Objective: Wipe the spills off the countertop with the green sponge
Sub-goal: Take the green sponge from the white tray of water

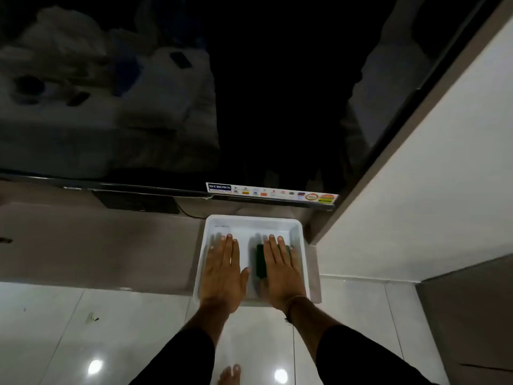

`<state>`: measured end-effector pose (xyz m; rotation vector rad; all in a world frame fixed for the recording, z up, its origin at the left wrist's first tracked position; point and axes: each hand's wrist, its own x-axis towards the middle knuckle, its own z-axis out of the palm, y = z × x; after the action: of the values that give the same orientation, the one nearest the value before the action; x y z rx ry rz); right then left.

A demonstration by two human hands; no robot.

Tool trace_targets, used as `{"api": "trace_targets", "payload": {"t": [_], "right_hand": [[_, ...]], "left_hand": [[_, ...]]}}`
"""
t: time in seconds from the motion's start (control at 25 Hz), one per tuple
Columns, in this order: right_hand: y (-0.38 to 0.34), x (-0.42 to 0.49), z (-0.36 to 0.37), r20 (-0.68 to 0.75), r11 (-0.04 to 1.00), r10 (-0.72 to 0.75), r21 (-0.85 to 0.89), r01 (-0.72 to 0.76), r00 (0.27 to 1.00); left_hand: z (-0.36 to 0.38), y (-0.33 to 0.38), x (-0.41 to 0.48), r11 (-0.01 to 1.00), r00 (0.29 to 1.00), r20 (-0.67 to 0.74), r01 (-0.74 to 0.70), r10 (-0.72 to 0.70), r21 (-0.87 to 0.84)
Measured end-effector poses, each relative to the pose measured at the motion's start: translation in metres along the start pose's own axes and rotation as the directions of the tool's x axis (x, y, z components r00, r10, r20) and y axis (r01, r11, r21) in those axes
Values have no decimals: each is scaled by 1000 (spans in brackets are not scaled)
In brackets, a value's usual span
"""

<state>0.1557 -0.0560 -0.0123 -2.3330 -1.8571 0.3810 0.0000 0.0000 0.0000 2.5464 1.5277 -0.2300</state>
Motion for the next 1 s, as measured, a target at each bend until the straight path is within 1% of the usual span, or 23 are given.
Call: {"api": "trace_targets", "payload": {"t": [0.04,0.08,0.16,0.28,0.4,0.56,0.64,0.84,1.0], "right_hand": [[0,9,6,49,1000,4,-16,-3,999],[0,17,12,97,999,17,-33,-14,995],[5,26,22,157,997,47,-72,-36,986],[5,29,36,175,998,56,-48,-48,983],[7,29,42,171,997,76,-22,-74,982],[8,26,35,171,999,50,-11,-48,984],[4,22,22,143,998,53,24,-57,988],[1,-11,-34,-58,995,57,85,-52,997],[48,-70,-82,-151,985,157,98,-143,976]], "left_hand": [[4,-4,7,1000,1000,-13,2,-2,2],[6,-8,12,999,1000,-14,7,-8,-47],[11,-12,24,997,999,-44,-2,-2,-78],[10,-11,31,999,999,8,-41,41,-28],[12,-10,37,998,998,30,-58,58,-6],[13,-6,36,998,997,38,-61,60,20],[7,-1,31,997,997,40,-65,63,35],[-28,34,2,996,995,-41,-89,89,22],[-59,104,-28,985,981,-92,-172,173,15]]}}
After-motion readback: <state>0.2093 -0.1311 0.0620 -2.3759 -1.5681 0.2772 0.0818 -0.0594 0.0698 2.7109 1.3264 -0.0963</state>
